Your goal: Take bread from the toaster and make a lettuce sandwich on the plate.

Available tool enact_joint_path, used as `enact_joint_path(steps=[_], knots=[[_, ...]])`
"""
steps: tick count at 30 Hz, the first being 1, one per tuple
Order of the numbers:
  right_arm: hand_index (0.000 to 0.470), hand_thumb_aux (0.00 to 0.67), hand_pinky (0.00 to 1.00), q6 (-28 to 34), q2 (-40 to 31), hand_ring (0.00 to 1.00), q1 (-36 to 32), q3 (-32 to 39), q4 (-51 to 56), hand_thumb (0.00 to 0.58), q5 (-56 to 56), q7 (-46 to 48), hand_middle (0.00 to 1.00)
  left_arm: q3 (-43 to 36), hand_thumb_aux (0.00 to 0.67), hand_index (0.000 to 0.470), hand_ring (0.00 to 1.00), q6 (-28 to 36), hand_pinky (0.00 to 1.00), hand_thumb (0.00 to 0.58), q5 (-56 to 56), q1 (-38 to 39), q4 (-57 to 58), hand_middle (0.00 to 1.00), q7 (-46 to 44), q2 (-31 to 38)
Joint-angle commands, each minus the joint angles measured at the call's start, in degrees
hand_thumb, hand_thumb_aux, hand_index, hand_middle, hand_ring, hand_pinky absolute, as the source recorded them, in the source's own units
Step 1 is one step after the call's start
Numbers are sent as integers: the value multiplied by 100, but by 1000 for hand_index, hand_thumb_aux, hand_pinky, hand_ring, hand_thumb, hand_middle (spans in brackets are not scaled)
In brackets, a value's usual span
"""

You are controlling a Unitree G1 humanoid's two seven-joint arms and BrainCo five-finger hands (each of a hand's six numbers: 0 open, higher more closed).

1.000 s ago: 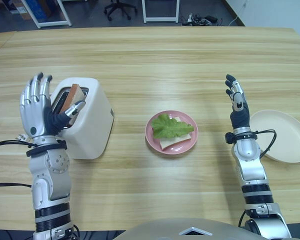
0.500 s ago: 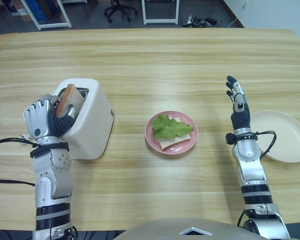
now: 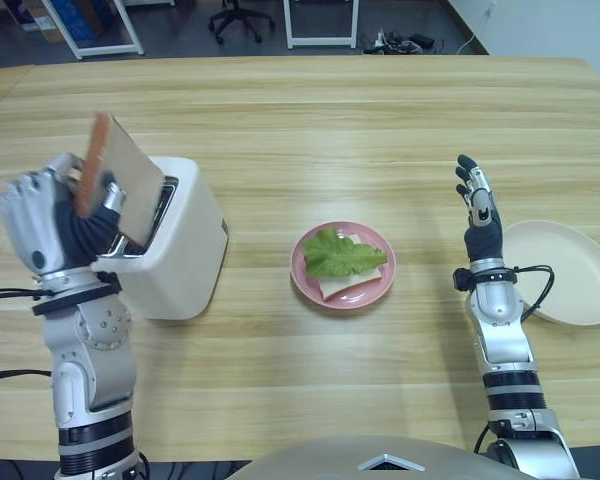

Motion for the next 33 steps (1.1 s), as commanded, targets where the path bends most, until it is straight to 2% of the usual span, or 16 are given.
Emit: enact_joint_path(steps=[1,5,8,11,15,20,23,28,33], knots=[[0,0,0,15,57,0,17,-32,88,0,-64,-19,0,168,670,470,1000,-623,1000,580,136,-219,-614,1000,629,123],[0,0,0,1,78,0,3,-56,140,0,-58,-39,0,-364,670,470,1000,-1355,1000,580,-856,-436,-586,1000,255,6],[0,0,0,2,65,0,-23,-128,183,0,-28,-59,0,-1088,670,470,1000,-1739,1000,580,-2041,-738,-135,1000,-559,-134],[0,0,0,-23,22,0,-86,-255,300,0,4,-97,0,-1819,670,470,1000,-1870,1000,580,-3275,-1112,702,1000,-1635,-363],[0,0,0,-60,-49,0,-173,-426,502,0,25,-133,0,-2250,670,470,1000,-1756,1000,580,-4303,-1738,2216,1000,-2945,-551],[0,0,0,-154,-66,0,-262,-483,855,0,-46,-165,0,-2680,670,470,1000,-1798,1000,580,-4766,-2788,4326,1000,-4465,-759],[0,0,0,-224,-59,0,-318,-445,1076,0,-88,-177,0,-2807,670,470,1000,-1958,1000,580,-4763,-3326,5262,1000,-5043,-847],[0,0,0,-334,-51,0,-365,-403,1338,0,-146,-194,0,-2763,670,470,1000,-1994,1000,580,-4971,-3979,6340,1000,-5821,-1071],[0,0,0,-381,-39,0,-373,-350,1407,0,-184,-180,0,-2758,670,470,1000,-2078,1000,580,-4897,-4286,6984,1000,-6108,-1252]])
